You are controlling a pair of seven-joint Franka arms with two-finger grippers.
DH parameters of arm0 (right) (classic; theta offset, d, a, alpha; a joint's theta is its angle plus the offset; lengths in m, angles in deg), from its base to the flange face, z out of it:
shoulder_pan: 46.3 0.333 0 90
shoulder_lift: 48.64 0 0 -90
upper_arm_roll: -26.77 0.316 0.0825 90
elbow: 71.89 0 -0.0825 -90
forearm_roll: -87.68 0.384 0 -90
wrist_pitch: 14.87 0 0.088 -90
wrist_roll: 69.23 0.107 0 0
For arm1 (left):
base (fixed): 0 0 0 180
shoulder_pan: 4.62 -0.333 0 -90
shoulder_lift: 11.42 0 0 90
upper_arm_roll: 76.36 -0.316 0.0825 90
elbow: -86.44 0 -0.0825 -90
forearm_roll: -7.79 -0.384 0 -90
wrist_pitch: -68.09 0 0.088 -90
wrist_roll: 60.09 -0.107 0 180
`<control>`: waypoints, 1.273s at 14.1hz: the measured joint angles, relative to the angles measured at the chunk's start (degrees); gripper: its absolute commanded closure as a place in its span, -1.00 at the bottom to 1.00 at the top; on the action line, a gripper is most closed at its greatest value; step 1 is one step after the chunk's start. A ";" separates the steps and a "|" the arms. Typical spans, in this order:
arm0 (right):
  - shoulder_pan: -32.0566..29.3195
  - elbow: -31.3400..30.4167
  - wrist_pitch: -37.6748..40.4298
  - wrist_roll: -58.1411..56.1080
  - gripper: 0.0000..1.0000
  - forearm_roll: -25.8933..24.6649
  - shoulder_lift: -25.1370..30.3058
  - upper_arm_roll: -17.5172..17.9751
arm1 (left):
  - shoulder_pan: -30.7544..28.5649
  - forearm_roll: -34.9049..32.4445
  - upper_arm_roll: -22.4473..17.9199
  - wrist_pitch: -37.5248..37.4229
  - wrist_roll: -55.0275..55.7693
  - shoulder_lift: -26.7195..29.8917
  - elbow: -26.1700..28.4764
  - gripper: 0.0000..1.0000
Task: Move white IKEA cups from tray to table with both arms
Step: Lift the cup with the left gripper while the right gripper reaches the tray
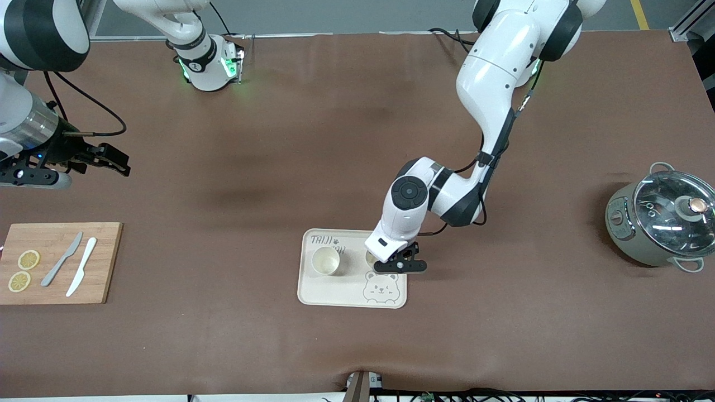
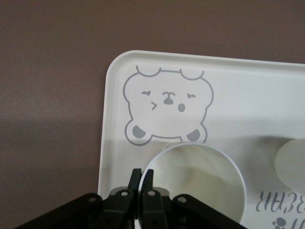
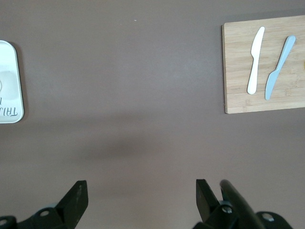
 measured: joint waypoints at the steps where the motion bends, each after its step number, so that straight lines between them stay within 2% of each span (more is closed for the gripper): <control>1: 0.00 0.00 0.00 -0.01 -1.00 0.00 0.00 0.00 | -0.15 0.00 0.00 -0.01 0.00 0.27 0.02 1.00; 4: 0.02 0.00 -0.05 -0.04 -1.00 0.00 -0.01 0.07 | -0.60 0.00 0.00 -0.13 -0.93 2.37 1.79 1.00; 8: 2.71 -0.05 -1.63 2.48 -1.00 0.10 -0.46 0.31 | -3.36 0.00 1.19 -0.19 -3.43 9.15 8.35 1.00; 13: 13.19 -0.19 -9.35 22.07 -1.00 0.14 -4.39 0.73 | -19.31 0.00 13.25 -0.74 -10.38 23.43 22.63 1.00; 15: 16.28 -0.19 -13.32 28.42 -1.00 0.13 -6.54 0.78 | -22.89 0.00 14.76 -1.68 -13.11 28.24 27.51 1.00; 18: 19.26 -0.25 -19.87 35.88 -1.00 0.14 -10.02 0.77 | -24.94 0.00 14.89 -4.97 -15.90 33.30 32.00 1.00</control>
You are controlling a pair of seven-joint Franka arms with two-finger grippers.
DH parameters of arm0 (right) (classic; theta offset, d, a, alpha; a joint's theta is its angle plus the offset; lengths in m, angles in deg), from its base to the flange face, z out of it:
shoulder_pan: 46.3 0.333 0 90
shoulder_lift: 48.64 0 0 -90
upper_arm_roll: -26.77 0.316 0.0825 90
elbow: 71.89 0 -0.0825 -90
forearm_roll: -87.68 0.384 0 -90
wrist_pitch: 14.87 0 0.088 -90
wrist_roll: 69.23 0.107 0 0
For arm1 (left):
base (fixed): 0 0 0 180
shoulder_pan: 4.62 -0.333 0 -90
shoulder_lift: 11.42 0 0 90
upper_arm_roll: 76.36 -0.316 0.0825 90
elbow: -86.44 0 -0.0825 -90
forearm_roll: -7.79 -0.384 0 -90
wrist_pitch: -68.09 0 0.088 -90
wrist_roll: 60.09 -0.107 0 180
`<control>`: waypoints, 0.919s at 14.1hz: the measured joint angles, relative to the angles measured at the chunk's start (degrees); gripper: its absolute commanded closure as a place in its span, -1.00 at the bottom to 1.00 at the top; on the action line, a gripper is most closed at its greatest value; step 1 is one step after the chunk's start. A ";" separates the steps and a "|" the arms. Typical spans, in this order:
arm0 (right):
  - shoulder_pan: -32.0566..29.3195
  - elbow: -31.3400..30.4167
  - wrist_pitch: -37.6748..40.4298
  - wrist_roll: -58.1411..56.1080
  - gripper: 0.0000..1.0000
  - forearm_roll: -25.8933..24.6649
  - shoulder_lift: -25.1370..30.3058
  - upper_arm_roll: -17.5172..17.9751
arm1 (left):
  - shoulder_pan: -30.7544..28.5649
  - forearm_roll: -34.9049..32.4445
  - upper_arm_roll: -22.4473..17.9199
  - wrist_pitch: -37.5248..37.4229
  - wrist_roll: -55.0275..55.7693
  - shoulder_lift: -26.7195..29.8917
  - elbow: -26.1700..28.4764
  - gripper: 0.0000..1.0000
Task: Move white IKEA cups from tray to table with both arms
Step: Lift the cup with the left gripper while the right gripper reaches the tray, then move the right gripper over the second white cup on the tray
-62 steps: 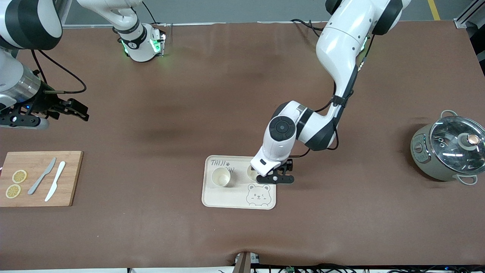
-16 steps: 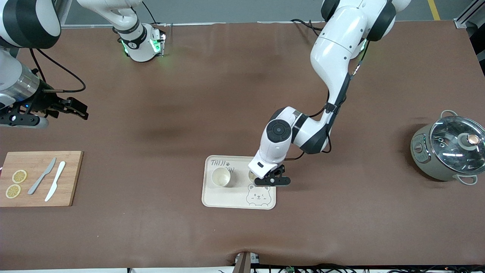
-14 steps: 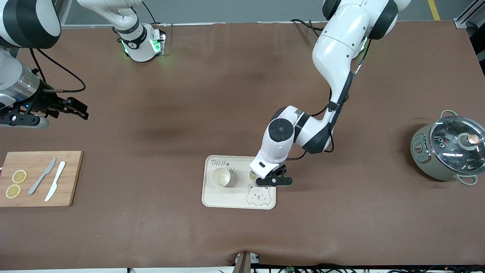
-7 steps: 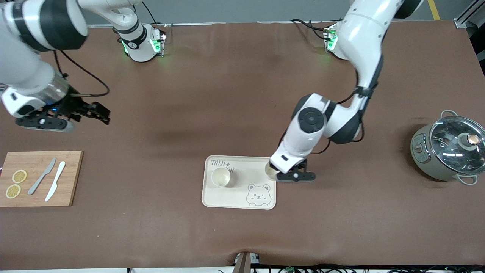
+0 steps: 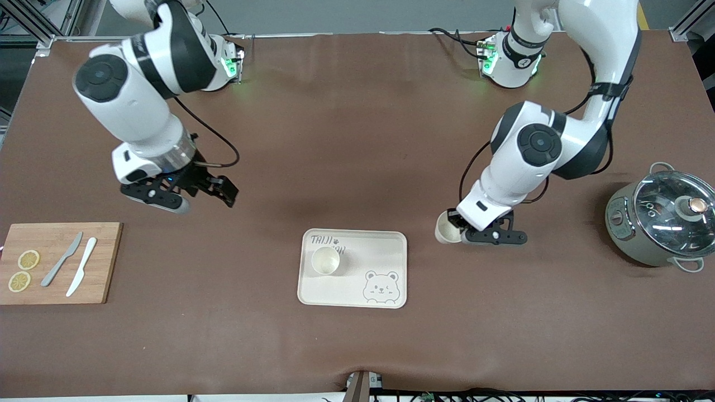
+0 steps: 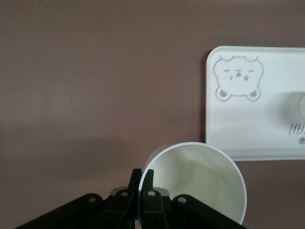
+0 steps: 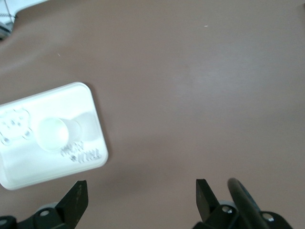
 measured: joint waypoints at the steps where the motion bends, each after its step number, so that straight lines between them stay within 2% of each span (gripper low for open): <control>1: 1.03 0.03 -2.48 2.45 -1.00 -0.01 -1.61 -0.01 | -0.53 0.00 0.00 -0.44 -0.73 1.18 1.26 1.00; 4: 4.44 1.30 -7.63 9.90 -1.00 -0.20 -7.79 -0.04 | -1.89 0.00 0.02 -0.50 -2.26 3.32 4.68 1.00; 7: 7.72 6.26 -8.66 18.26 -1.00 -2.73 -14.17 -0.07 | -5.04 0.00 0.05 1.52 -6.47 5.27 8.78 1.00; 13: 9.85 13.73 -8.57 23.84 -1.00 -3.76 -21.12 -0.15 | -10.52 0.00 0.09 12.32 -13.63 9.09 20.19 1.00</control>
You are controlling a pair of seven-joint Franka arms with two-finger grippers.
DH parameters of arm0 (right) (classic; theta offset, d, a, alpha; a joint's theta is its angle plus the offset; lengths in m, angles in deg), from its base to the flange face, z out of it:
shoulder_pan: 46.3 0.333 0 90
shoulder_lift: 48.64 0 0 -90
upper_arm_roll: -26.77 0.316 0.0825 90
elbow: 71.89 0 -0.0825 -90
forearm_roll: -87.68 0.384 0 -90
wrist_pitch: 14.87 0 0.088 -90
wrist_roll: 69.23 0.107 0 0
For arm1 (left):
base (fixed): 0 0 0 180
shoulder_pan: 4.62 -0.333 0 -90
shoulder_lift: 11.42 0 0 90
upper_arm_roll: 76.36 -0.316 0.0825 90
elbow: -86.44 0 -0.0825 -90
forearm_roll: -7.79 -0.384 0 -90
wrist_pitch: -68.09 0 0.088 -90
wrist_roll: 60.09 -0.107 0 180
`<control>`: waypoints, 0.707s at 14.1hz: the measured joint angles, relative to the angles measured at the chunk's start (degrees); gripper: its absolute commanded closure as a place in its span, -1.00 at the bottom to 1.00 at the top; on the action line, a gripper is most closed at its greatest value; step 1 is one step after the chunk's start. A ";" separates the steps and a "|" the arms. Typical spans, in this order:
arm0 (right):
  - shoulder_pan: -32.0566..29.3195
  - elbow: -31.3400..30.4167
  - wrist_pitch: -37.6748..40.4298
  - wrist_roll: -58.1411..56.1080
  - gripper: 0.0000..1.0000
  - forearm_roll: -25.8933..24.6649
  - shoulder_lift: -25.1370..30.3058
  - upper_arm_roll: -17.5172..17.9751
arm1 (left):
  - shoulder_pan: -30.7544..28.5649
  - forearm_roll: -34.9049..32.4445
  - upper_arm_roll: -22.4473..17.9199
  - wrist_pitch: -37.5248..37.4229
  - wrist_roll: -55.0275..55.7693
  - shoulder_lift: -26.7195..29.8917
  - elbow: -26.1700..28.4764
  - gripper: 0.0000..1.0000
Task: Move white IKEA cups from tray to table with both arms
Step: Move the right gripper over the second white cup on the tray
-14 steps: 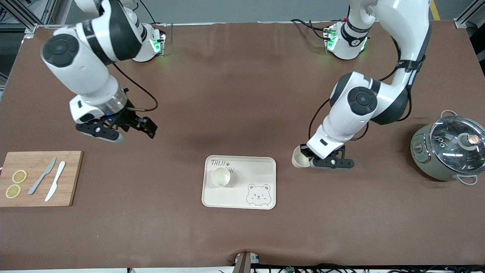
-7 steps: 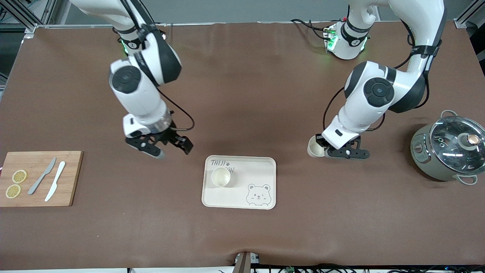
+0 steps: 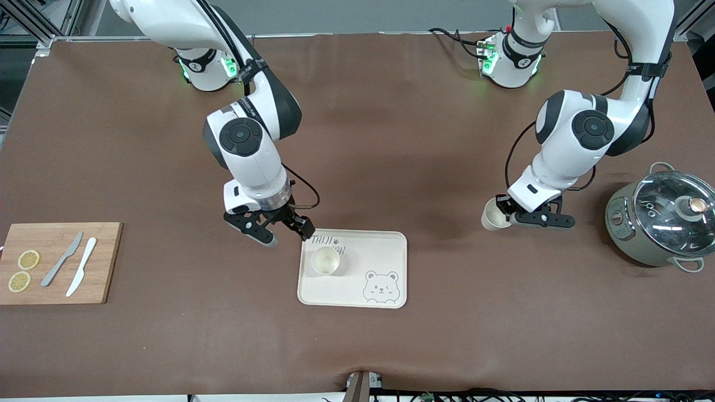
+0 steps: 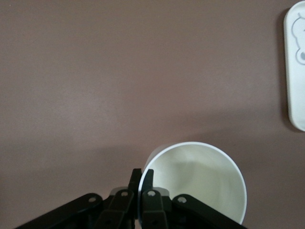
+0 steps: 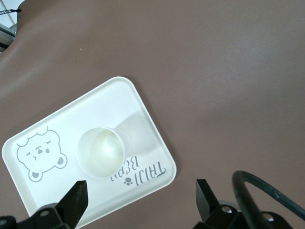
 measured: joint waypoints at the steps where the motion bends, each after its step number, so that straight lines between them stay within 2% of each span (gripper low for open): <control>1: 0.45 1.95 0.00 1.35 -1.00 -0.27 -1.95 -0.03 | -0.55 0.00 0.01 1.47 -0.82 0.25 1.38 1.00; 4: 1.17 6.14 -0.01 4.14 -1.00 -1.79 -6.98 -0.16 | -2.57 0.00 0.04 7.79 -3.64 0.55 6.14 1.00; 10: 1.18 6.92 -0.58 4.40 -1.00 -2.26 -9.33 -0.88 | -4.35 0.00 0.22 16.56 -6.21 0.59 13.83 1.00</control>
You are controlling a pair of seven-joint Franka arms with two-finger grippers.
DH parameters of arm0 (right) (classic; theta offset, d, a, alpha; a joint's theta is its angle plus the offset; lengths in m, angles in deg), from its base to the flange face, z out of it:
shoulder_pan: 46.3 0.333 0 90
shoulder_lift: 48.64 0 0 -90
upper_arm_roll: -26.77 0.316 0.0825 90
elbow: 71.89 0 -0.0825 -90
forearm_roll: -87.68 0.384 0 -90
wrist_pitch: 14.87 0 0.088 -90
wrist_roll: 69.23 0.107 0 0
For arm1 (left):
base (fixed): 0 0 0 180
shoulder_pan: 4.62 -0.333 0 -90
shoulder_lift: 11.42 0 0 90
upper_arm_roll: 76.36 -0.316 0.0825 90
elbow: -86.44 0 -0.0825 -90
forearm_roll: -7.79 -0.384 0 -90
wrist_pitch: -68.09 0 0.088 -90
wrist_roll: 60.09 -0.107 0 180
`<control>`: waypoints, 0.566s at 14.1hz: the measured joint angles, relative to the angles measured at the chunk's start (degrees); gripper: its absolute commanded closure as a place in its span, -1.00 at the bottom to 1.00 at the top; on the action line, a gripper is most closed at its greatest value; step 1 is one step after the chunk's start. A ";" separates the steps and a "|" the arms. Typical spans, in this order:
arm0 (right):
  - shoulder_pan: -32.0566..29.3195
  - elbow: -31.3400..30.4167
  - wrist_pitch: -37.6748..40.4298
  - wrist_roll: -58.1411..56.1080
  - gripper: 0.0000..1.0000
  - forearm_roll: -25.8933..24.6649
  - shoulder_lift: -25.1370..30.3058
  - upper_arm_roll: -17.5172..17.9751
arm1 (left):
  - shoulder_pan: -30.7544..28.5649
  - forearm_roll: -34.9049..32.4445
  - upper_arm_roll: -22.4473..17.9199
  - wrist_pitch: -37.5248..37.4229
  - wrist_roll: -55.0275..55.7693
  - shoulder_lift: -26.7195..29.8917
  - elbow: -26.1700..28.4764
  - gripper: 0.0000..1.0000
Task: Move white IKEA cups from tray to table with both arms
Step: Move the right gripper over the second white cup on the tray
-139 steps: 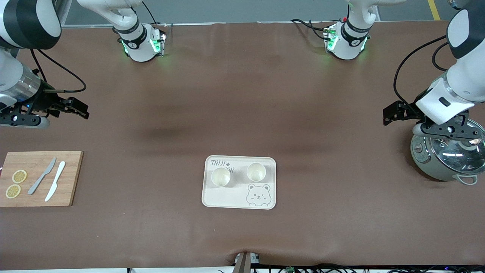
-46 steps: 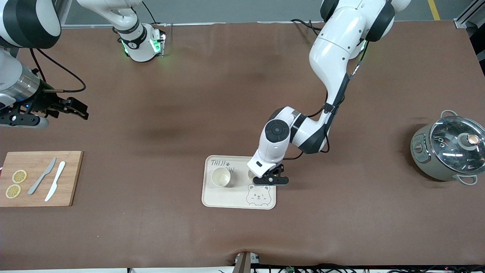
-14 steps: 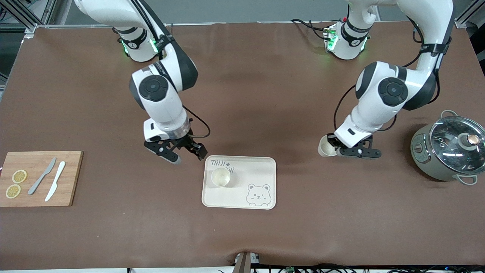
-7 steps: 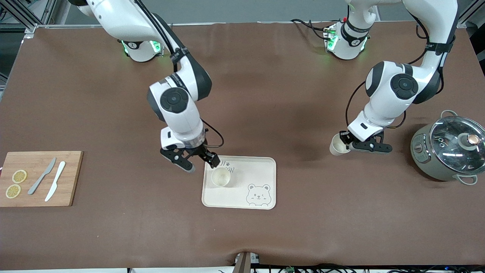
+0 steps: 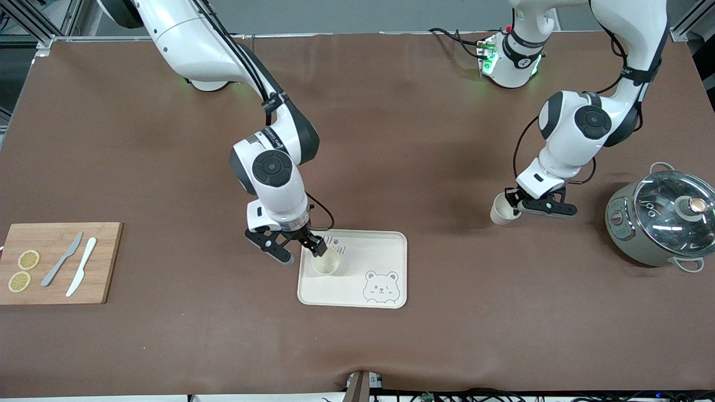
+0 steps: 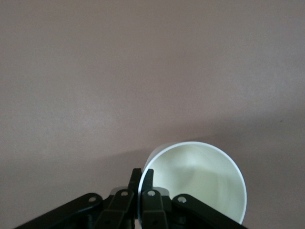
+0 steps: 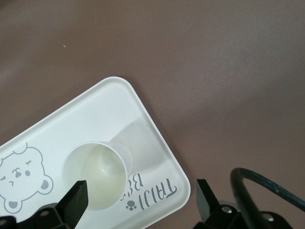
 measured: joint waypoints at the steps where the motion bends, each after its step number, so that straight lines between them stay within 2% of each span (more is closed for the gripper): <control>1: 0.00 0.01 -0.57 0.05 -1.00 -0.02 -0.24 -0.04 | -0.50 0.00 0.04 1.16 -0.60 0.01 1.13 1.00; 8: -0.01 0.06 -3.62 4.28 -1.00 -1.96 -2.70 -0.46 | -4.61 0.16 0.21 2.50 -7.28 0.67 4.74 1.00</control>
